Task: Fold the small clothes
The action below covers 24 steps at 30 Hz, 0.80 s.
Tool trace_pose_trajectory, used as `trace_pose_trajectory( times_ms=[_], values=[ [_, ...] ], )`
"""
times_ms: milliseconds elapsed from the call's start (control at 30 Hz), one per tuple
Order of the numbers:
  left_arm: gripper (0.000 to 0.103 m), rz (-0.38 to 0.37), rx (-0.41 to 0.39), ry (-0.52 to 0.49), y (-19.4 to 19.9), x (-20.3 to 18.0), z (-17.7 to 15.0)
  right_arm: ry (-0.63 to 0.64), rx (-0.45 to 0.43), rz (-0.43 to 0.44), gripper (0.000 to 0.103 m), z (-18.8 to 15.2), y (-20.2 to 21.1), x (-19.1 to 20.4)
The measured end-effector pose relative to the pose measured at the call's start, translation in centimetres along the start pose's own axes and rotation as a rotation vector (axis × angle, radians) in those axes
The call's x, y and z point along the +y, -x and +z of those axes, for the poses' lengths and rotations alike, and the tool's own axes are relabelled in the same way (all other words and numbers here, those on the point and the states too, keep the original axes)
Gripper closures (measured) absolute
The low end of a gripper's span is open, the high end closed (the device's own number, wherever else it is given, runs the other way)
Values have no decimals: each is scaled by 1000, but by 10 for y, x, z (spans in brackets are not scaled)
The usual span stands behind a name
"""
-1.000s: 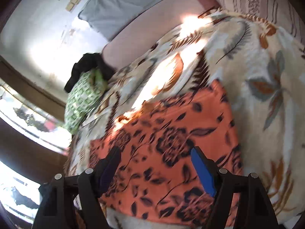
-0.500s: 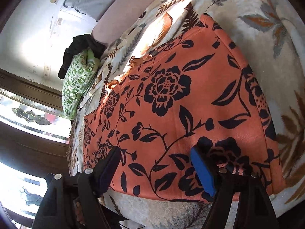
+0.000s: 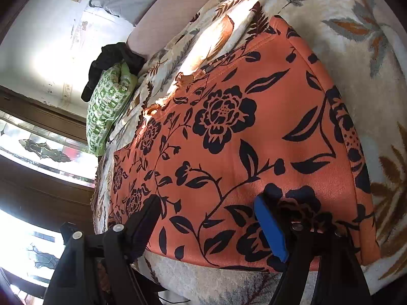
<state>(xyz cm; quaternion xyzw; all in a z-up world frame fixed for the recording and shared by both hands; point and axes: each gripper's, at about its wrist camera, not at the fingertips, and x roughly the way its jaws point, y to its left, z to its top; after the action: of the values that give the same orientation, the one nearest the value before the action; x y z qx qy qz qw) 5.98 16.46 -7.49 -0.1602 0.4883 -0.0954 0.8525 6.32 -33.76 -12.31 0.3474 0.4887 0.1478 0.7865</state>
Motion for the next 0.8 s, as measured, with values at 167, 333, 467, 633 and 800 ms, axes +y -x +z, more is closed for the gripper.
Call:
trace_pose_trajectory(
  times_ms=[167, 333, 467, 633, 800],
  values=[
    [29, 7, -46, -66, -25, -2, 71, -2, -6, 35, 24, 0, 2, -6],
    [80, 22, 87, -62, -103, 0, 127, -18, -1, 68, 24, 1, 5, -11],
    [84, 79, 111, -69, -124, 0, 137, -32, 12, 73, 24, 6, 10, -9],
    [76, 118, 51, -169, -106, -16, 130, 12, -93, 84, 24, 57, 35, 4],
    [52, 165, 81, -208, -125, -20, 132, -34, -61, 121, 24, 131, -2, -13]
  ],
)
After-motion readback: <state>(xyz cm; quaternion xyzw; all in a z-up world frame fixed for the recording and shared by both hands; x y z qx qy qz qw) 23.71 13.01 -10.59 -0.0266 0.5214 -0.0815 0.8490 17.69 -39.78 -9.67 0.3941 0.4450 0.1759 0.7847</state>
